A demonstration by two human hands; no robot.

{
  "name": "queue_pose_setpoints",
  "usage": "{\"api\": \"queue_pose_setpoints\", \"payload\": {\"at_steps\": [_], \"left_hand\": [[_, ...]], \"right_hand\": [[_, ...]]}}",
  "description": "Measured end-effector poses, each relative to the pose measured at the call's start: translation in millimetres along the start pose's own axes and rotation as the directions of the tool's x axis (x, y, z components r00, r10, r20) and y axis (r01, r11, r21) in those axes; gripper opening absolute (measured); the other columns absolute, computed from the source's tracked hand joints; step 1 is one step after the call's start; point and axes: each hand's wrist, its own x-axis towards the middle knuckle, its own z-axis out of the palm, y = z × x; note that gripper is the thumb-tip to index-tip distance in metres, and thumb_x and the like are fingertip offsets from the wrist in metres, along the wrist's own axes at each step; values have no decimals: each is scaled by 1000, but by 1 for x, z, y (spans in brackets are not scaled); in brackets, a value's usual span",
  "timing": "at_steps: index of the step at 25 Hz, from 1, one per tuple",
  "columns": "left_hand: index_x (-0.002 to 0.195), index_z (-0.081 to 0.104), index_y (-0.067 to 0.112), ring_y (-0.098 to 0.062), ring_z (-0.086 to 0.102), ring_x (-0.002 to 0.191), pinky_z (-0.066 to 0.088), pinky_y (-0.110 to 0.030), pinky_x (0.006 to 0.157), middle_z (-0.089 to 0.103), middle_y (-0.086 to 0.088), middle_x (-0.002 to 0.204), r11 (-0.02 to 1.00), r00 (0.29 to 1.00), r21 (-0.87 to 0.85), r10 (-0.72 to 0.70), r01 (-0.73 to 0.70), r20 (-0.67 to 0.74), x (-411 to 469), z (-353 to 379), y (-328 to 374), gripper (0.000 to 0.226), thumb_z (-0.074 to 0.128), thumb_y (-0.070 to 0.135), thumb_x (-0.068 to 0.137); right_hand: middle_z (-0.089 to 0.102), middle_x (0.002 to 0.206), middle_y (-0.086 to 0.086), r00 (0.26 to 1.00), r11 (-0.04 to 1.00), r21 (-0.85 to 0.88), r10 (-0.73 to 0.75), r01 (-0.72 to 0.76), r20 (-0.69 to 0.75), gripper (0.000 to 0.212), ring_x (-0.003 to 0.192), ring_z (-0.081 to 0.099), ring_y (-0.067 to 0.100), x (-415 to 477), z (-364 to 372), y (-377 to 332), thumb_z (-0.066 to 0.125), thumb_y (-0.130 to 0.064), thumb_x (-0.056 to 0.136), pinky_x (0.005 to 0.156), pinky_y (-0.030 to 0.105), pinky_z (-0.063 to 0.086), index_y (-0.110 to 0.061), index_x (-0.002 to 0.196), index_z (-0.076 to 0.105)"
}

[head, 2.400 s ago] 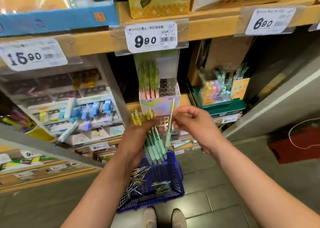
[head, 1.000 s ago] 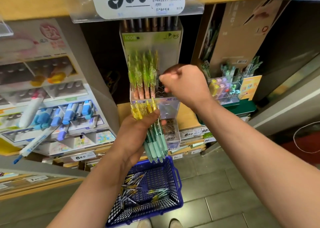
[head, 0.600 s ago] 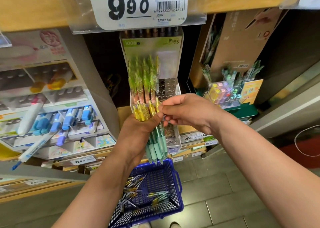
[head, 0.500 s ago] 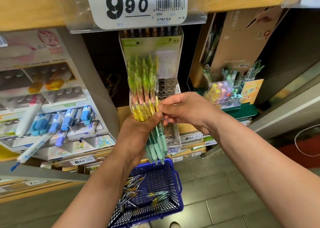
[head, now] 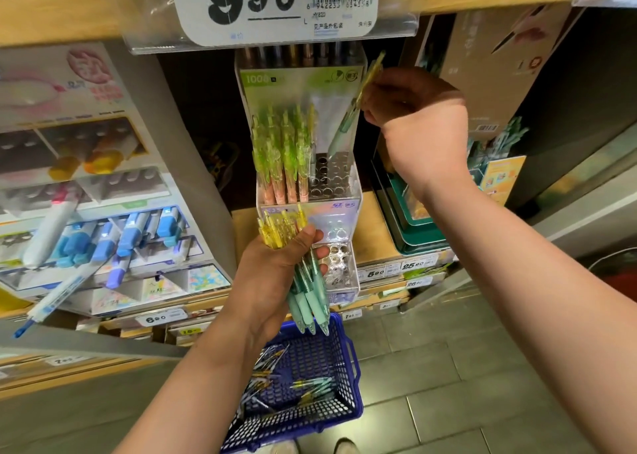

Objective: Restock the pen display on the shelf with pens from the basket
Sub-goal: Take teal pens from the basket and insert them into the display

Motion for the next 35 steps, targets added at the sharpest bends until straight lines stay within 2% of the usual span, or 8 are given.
{"api": "queue_pose_setpoints", "payload": {"at_steps": [7, 14, 16, 19, 23, 25, 31, 35], "left_hand": [[101, 76, 12, -23, 73, 85, 59, -34, 71, 77, -12, 103, 1000, 999, -17, 1, -1, 34, -2, 3, 3, 14, 74, 19, 88], [94, 81, 21, -23, 76, 93, 62, -36, 78, 78, -10, 107, 1000, 999, 20, 16, -17, 39, -4, 5, 5, 11, 74, 23, 85], [97, 80, 20, -23, 76, 94, 61, -38, 81, 78, -9, 107, 999, 999, 33, 27, -28, 46, -5, 5, 6, 16, 76, 26, 83], [105, 77, 20, -22, 76, 93, 59, -39, 81, 78, -7, 106, 998, 997, 40, 48, -50, 61, -6, 5, 8, 25, 78, 28, 81], [110, 76, 20, -18, 73, 87, 59, -36, 79, 77, -9, 106, 988, 986, 103, 100, -114, 132, -7, 7, 12, 22, 74, 25, 88], [109, 76, 19, -18, 72, 85, 58, -34, 75, 77, -11, 102, 978, 980, 143, 134, -155, 147, -8, 9, 12, 19, 72, 21, 90], [106, 77, 24, -20, 76, 87, 60, -35, 75, 78, -6, 101, 972, 981, 170, 136, -159, 140, -10, 11, 8, 23, 74, 31, 85], [110, 75, 17, -23, 72, 86, 58, -44, 82, 77, -9, 100, 979, 988, 154, 123, -136, 91, -8, 12, 6, 27, 75, 29, 86]], "right_hand": [[77, 95, 4, 991, 977, -201, -47, 72, 125, 14, 89, 73, 15, 3, 19, 11, 71, -10, 89, 88, 35, 57, -11, 102, 76], [78, 94, 7, 955, 830, -533, 5, 162, 297, 15, 93, 72, 23, 1, 27, 15, 69, -20, 90, 89, 36, 55, -12, 96, 79], [78, 91, 2, 966, 855, -513, 64, 76, 250, 14, 91, 73, 17, -4, 22, 13, 72, -22, 89, 88, 30, 55, -14, 99, 79], [75, 73, -4, 936, 898, -428, 236, -107, 262, 13, 67, 68, 2, -24, 9, 9, 76, -31, 87, 68, 20, 55, -18, 86, 77], [77, 75, 2, 707, 880, -396, 455, -263, 541, 25, 69, 73, 13, -59, 5, 5, 76, -38, 89, 68, 25, 56, -14, 82, 78], [77, 81, 10, 661, 867, -353, 497, -351, 563, 26, 70, 74, 21, -65, 7, 6, 75, -33, 91, 71, 28, 58, -7, 84, 77], [69, 77, 5, 760, 883, -235, 470, -406, 449, 21, 66, 69, 12, -63, 6, 8, 64, -23, 98, 69, 27, 63, -7, 90, 76], [76, 87, 13, 714, 891, -344, 446, -297, 540, 23, 76, 76, 27, -69, 5, 6, 69, -24, 95, 80, 47, 62, -4, 83, 70]]}}
